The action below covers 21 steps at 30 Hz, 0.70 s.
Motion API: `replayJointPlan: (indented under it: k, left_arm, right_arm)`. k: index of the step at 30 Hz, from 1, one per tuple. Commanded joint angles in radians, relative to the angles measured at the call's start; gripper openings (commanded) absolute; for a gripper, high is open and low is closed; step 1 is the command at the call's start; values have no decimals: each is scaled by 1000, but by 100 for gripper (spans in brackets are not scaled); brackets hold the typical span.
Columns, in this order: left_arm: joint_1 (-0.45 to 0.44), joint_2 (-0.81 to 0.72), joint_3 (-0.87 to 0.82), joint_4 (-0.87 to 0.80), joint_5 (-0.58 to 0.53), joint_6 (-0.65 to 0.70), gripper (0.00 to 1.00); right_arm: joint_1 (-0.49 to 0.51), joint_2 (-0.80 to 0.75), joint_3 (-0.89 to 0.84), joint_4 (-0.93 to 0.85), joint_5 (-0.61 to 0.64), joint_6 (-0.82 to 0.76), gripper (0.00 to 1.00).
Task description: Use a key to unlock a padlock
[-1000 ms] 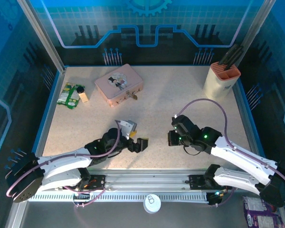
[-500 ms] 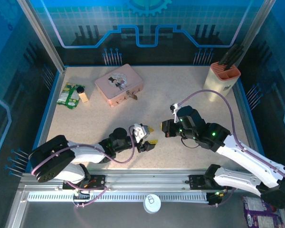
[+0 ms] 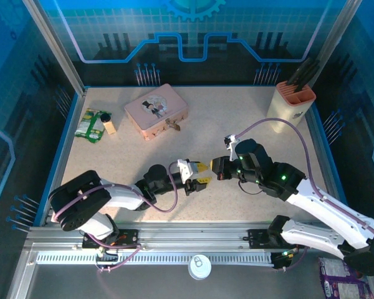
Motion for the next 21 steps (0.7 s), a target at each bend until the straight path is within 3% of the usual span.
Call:
replayJointPlan:
  k: [1,11,21]
  left_arm:
    - [9,14,23,84,21,-28,42]
    - [13,24,23,111,16,-39,37]
    - [15,26,11,138,25,-45,25]
  right_arm:
    - [2,-7,-16,29,-24,17,0]
    - [9,-3,-37,48,-28,35,0]
    - [11,4,-46,57,-24,41,0]
